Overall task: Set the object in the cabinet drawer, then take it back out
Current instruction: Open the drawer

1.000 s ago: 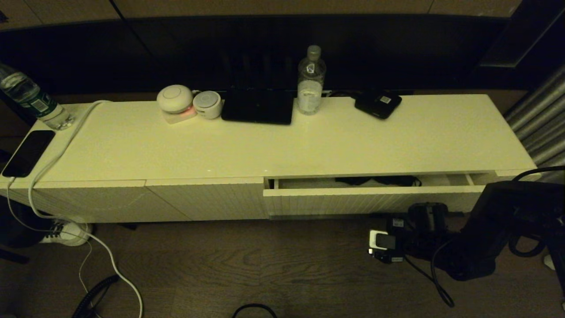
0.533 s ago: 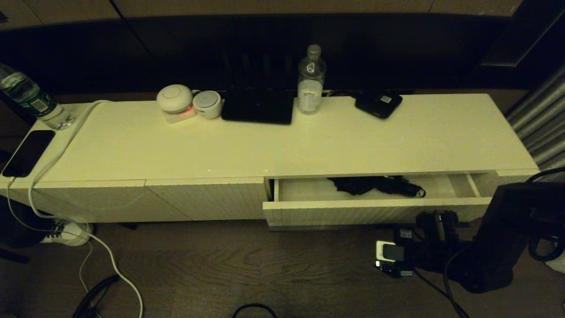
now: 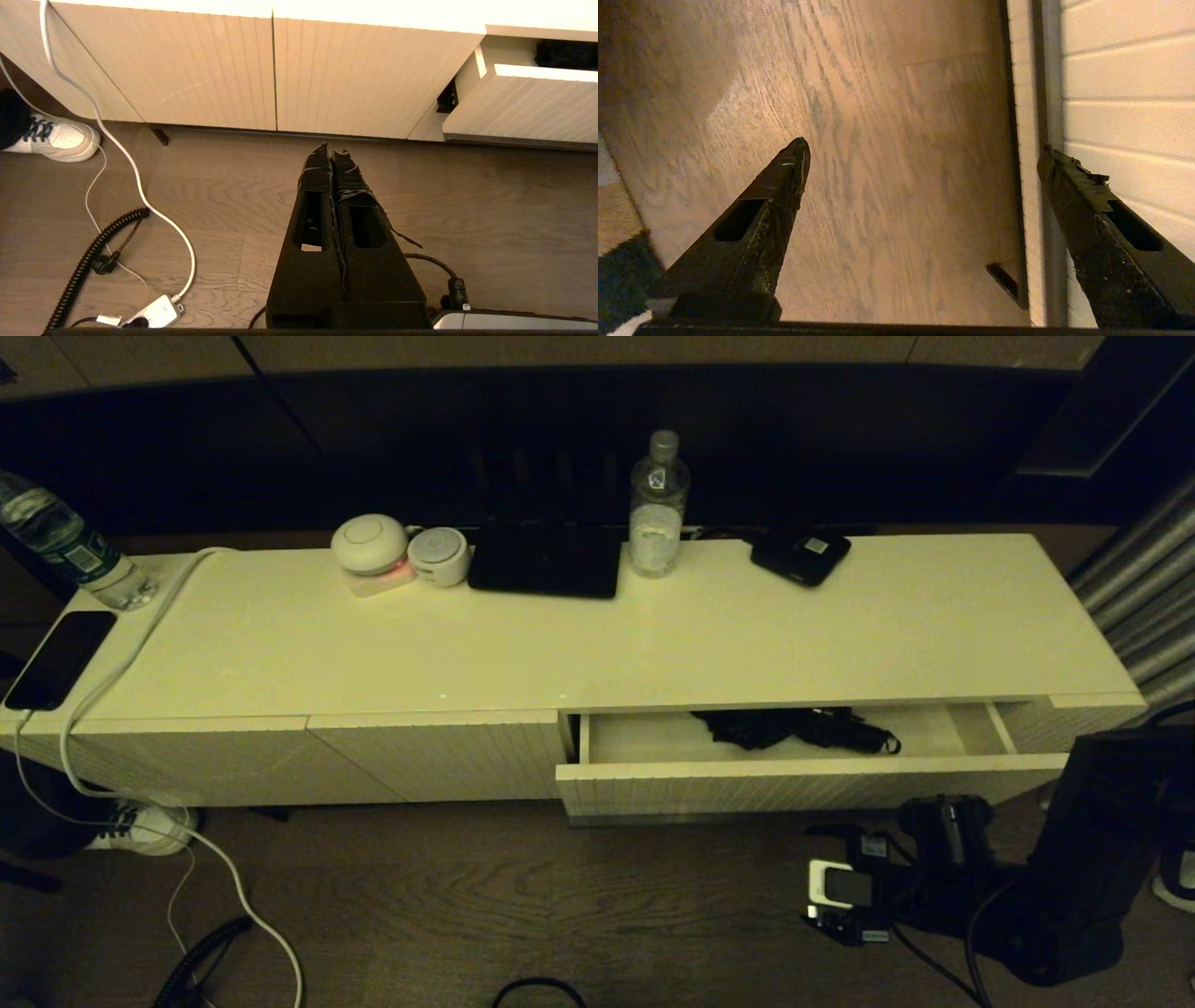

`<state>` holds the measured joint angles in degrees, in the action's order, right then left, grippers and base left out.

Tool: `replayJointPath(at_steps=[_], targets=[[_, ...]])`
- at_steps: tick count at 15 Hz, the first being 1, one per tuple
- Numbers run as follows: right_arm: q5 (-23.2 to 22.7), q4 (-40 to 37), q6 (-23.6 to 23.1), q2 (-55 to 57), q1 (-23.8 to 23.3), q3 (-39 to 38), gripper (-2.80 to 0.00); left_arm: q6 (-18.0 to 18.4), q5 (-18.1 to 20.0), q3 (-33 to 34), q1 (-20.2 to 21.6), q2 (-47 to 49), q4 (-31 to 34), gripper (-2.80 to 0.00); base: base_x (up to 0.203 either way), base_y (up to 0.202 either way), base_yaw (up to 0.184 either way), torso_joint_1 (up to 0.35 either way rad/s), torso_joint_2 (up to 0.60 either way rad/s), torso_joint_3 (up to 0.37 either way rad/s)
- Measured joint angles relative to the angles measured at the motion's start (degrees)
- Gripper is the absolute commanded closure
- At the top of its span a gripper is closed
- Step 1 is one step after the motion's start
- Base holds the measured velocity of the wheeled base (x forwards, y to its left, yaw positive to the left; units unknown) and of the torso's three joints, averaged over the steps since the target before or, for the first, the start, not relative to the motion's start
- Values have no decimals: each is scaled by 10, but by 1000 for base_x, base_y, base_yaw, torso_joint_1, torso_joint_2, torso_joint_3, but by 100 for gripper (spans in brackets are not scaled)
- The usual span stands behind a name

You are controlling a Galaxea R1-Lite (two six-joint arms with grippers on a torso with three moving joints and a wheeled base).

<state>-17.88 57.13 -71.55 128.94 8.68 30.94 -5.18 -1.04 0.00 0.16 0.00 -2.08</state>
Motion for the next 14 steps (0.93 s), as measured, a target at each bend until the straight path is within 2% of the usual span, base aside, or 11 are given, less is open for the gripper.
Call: replayJointPath(at_steps=[5, 8, 9, 11, 14], targets=[[2, 0, 0, -39, -1, -10, -280, 0, 0, 0, 0, 0, 0, 0, 0, 0, 0, 0, 0, 0], [37, 2, 6, -96, 2, -30, -280, 0, 0, 0, 0, 0, 0, 0, 0, 0, 0, 0, 0, 0], [49, 0, 16, -126, 2, -42, 0, 0, 0, 0, 0, 0, 0, 0, 0, 0, 0, 0, 0, 0], [66, -9, 37, -189, -4, -66, 0, 0, 0, 0, 0, 0, 0, 0, 0, 0, 0, 0, 0, 0], [83, -61, 89, -288, -12, -88, 0, 0, 0, 0, 0, 0, 0, 0, 0, 0, 0, 0, 0, 0]])
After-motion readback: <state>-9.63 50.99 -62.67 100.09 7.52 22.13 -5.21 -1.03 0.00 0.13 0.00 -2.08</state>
